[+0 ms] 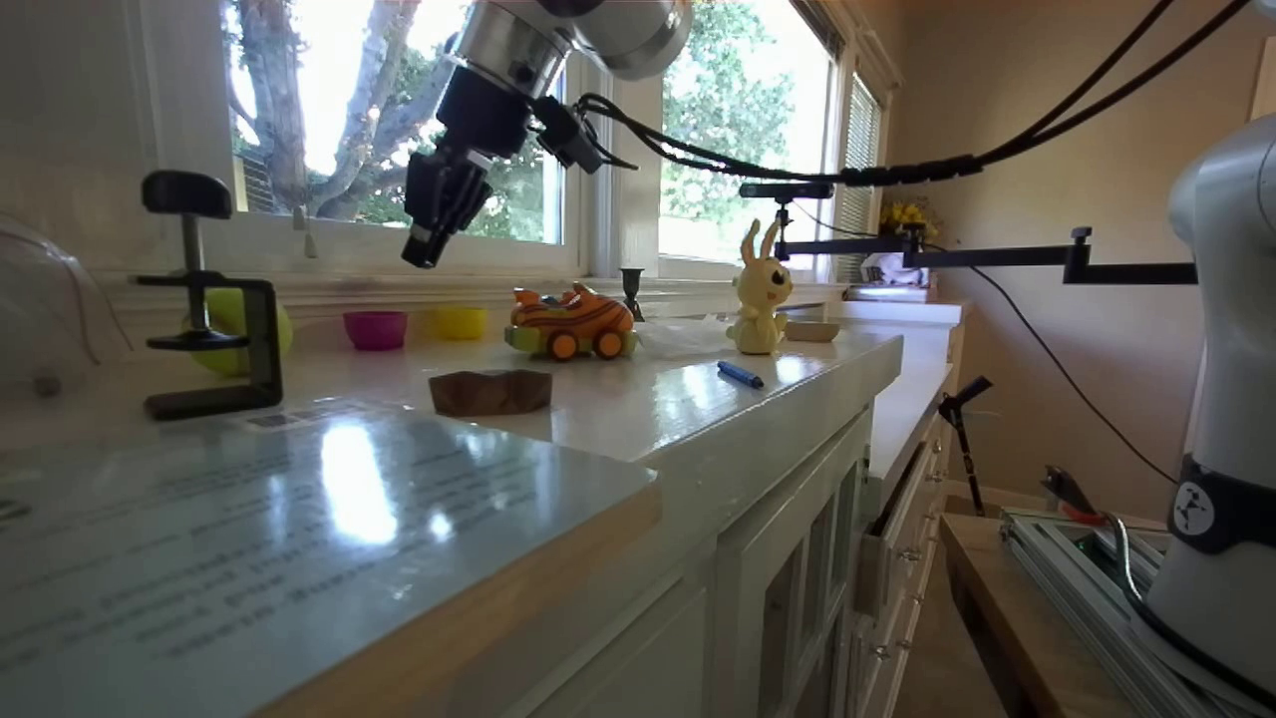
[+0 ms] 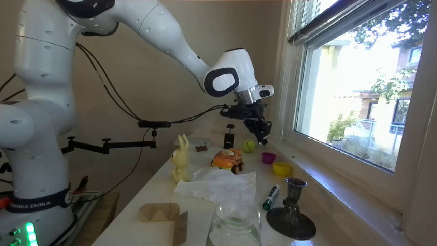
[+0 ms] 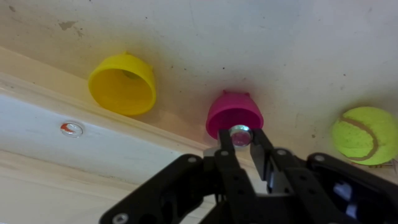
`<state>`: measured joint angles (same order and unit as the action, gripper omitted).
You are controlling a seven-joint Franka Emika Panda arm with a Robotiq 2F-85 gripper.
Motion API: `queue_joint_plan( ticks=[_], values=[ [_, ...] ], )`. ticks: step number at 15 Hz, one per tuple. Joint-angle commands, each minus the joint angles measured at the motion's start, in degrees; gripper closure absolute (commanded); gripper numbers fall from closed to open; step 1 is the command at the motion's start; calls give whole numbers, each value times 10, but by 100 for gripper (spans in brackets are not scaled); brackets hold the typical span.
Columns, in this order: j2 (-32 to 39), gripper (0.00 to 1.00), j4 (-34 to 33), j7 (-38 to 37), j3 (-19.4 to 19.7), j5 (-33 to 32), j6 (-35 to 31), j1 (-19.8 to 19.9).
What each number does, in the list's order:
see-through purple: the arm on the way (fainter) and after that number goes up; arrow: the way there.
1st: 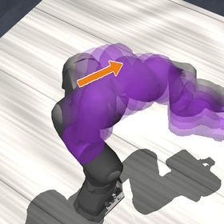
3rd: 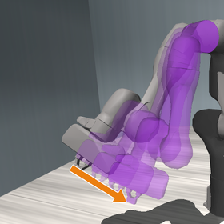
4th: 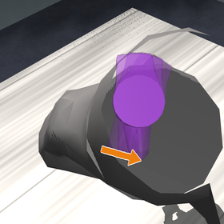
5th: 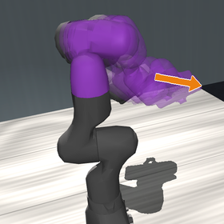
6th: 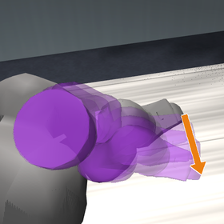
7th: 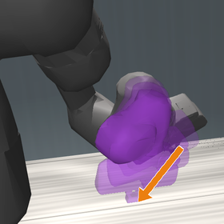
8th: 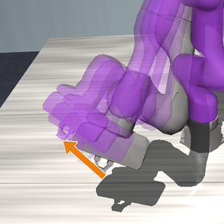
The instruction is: Put the shiny object in the purple vessel.
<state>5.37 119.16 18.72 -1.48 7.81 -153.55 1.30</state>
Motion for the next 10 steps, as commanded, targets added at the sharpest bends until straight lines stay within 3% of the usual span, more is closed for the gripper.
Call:
queue_joint_plan(
  ticks=[1,10],
  values=[
    [-4,95,5,5,0,-5,-5,2],
    [4,95,13,-6,2,-18,-79,2]
  ],
)
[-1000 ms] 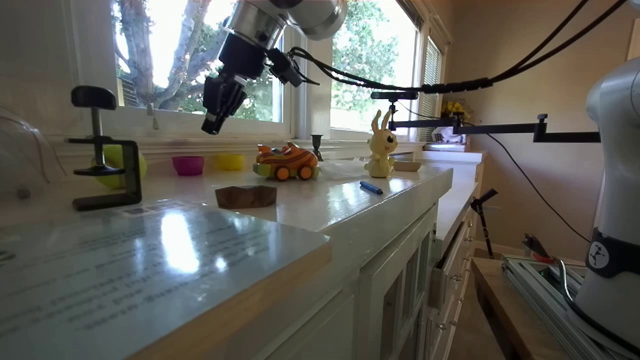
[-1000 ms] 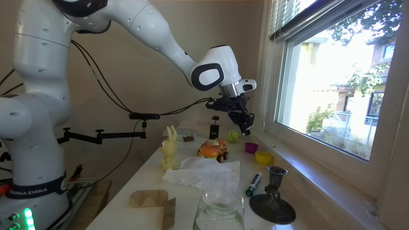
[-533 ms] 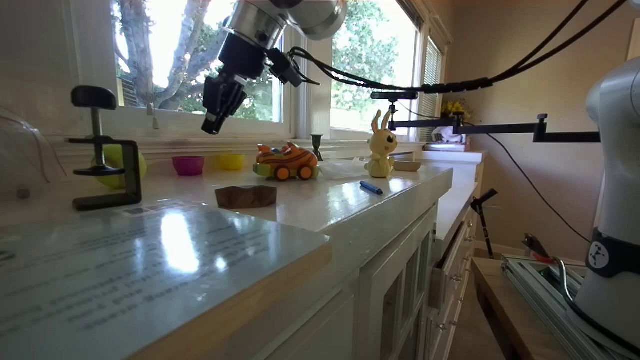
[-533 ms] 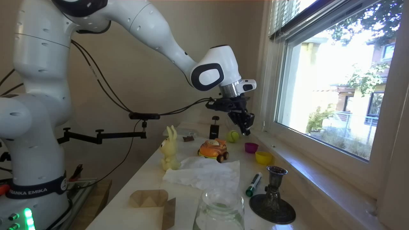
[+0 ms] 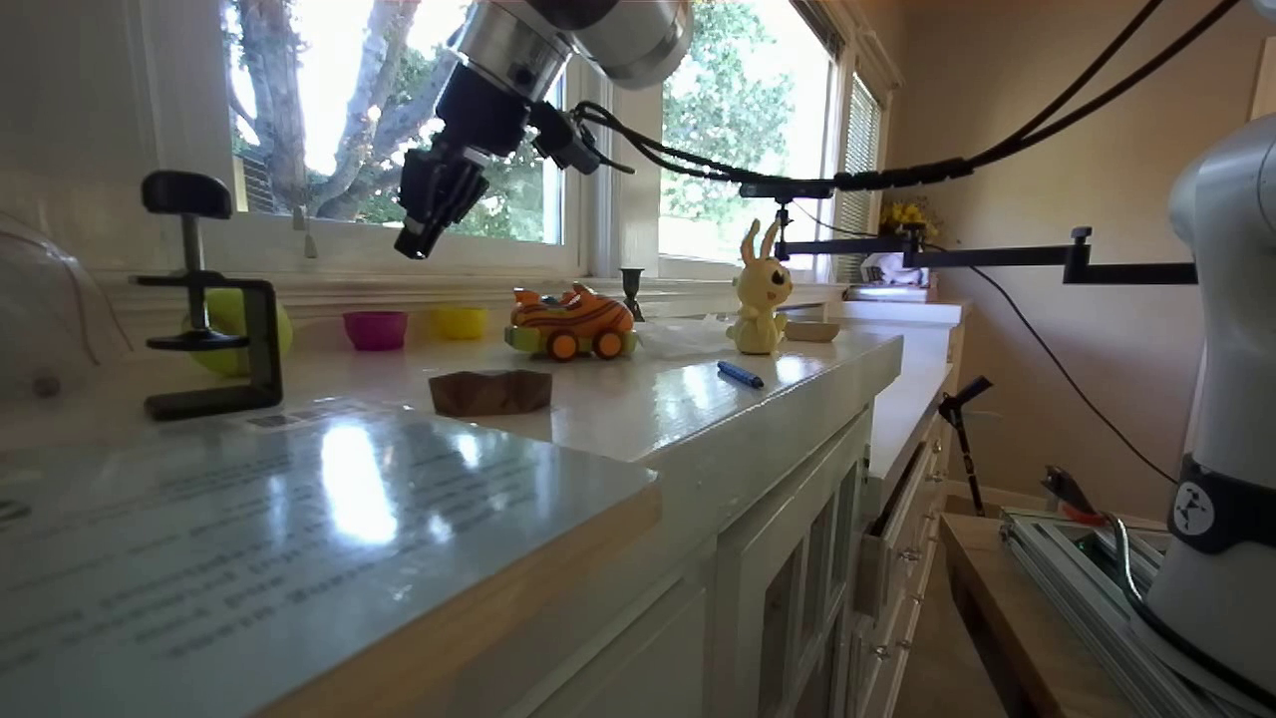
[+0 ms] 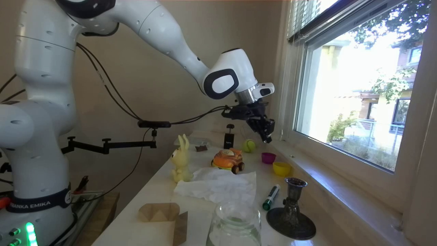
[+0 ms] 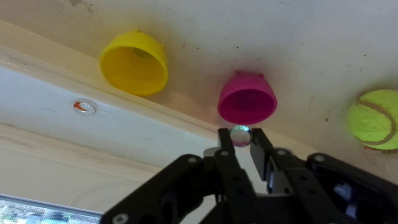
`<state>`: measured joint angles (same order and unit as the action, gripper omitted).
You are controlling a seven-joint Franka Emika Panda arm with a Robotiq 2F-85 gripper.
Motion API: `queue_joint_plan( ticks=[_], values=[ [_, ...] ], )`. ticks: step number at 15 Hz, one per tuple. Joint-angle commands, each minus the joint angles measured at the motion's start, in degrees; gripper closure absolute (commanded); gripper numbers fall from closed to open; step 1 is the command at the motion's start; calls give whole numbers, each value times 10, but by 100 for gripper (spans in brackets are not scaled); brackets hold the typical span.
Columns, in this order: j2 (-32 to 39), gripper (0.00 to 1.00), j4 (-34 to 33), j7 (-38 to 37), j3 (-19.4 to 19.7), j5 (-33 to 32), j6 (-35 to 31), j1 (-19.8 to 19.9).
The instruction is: Put the shiny object in the purple vessel.
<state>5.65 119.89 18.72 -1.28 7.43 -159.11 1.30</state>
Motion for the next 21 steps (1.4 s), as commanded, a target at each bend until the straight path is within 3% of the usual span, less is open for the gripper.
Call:
queue_joint_plan(
  ticks=[1,19,20,21],
  values=[
    [3,95,6,-8,0,-14,-34,2],
    [6,95,4,19,-18,48,-34,5],
    [6,54,4,21,-19,49,-34,5],
    [5,53,4,24,-20,51,-33,5]
  ],
)
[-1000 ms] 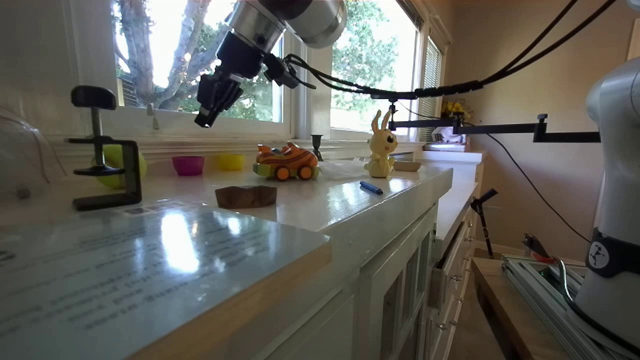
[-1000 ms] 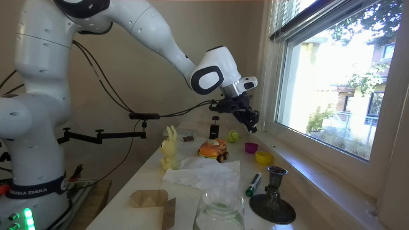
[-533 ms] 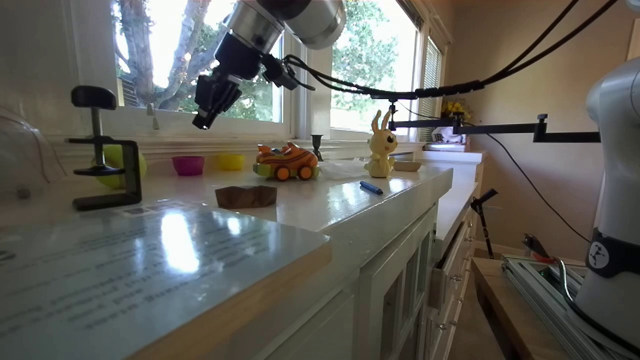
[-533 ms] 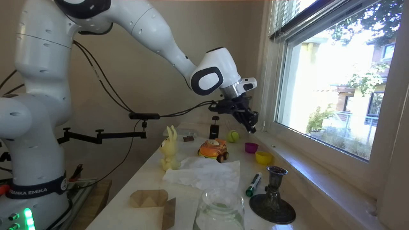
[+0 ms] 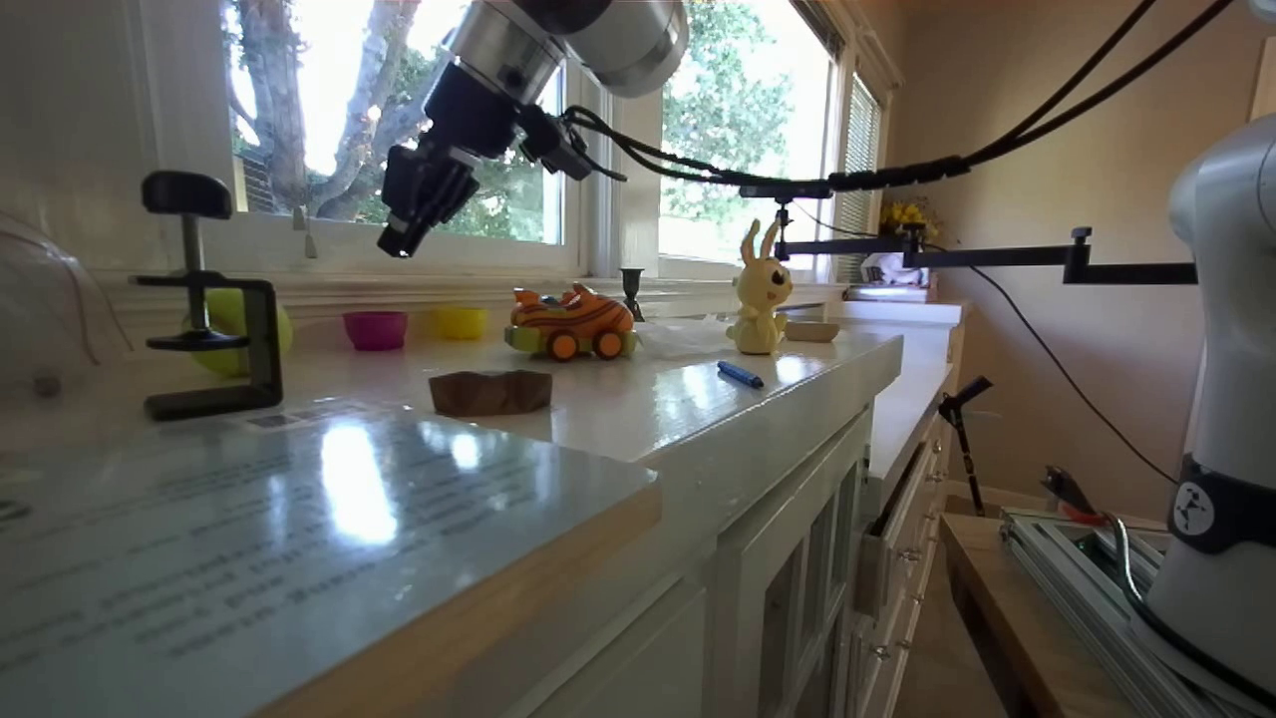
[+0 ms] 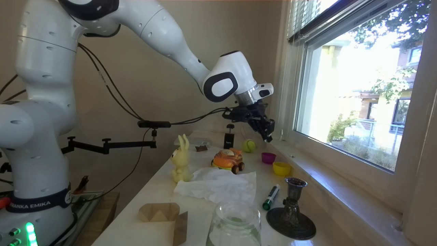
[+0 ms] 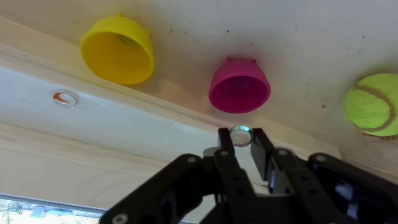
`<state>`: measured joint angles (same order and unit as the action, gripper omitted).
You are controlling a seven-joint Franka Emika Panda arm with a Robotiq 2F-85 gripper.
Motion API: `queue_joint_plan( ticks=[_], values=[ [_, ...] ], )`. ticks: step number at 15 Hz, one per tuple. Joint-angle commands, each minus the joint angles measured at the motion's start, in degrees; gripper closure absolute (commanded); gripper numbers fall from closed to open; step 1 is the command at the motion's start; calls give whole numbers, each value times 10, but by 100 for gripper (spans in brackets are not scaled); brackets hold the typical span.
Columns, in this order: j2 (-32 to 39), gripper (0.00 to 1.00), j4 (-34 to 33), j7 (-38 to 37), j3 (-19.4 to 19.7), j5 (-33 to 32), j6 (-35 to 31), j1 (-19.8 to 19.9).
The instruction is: Put the shiny object in the purple vessel.
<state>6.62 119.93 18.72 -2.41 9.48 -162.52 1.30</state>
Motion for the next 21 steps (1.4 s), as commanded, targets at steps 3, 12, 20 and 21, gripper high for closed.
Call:
queue_joint_plan(
  ticks=[3,12,20,21],
  values=[
    [-5,32,3,33,-13,41,5,7],
    [-16,0,0,-4,22,-90,125,2],
    [-9,0,-3,6,28,-119,139,4],
    [-9,0,-3,6,28,-120,139,4]
  ],
)
